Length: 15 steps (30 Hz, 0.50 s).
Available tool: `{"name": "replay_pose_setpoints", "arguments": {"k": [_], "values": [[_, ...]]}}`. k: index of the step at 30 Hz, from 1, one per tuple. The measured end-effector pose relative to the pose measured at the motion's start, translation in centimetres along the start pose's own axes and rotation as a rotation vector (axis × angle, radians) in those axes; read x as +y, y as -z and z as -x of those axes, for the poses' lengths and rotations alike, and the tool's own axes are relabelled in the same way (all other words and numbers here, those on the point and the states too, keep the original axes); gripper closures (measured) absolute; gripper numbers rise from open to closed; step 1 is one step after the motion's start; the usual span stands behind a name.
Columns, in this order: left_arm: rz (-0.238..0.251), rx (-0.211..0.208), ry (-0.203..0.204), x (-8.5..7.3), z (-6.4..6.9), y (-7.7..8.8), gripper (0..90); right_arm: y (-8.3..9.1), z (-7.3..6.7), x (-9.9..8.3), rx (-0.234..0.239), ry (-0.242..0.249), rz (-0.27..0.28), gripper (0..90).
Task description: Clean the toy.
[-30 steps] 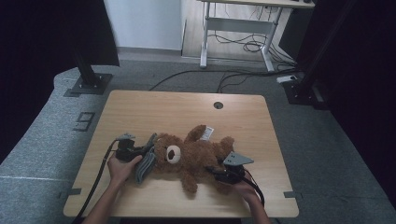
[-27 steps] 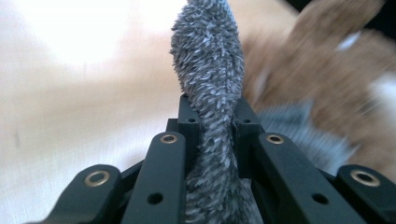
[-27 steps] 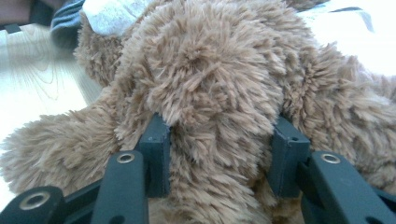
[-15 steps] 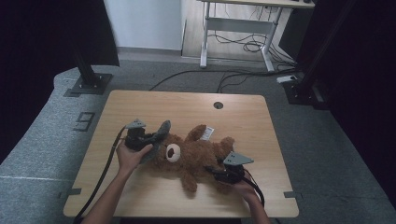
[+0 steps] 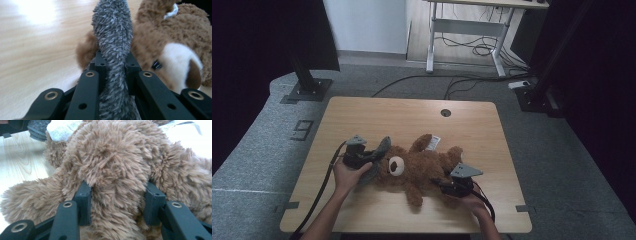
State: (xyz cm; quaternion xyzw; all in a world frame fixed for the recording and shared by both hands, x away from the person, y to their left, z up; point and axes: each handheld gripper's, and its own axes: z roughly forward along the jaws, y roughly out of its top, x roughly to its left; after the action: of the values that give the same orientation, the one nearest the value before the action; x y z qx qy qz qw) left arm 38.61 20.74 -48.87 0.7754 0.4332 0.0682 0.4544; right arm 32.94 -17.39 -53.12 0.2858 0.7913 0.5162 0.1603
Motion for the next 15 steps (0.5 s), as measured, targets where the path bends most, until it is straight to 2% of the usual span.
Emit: {"name": "replay_pose_setpoints", "arguments": {"k": [5, 9, 12, 15], "values": [[-0.018, -0.011, 0.031, -1.4, -0.8, 0.3, 78.2, 0.0, 0.1, 0.0, 0.002, -0.007, 0.002, 50.7], [-0.059, -0.016, 0.027, -2.4, -0.6, 0.3, 78.3, 0.0, 0.1, 0.0, 0.001, -0.008, 0.002, 50.8], [-0.064, -0.034, 0.032, -3.4, -0.5, 0.5, 78.3, 0.1, 0.1, -0.1, 0.001, -0.008, 0.001, 50.8], [-0.091, -0.045, 0.017, -4.1, 0.0, 0.6, 78.2, 0.1, 0.2, -0.1, 0.002, -0.010, 0.002, 50.8]]}}
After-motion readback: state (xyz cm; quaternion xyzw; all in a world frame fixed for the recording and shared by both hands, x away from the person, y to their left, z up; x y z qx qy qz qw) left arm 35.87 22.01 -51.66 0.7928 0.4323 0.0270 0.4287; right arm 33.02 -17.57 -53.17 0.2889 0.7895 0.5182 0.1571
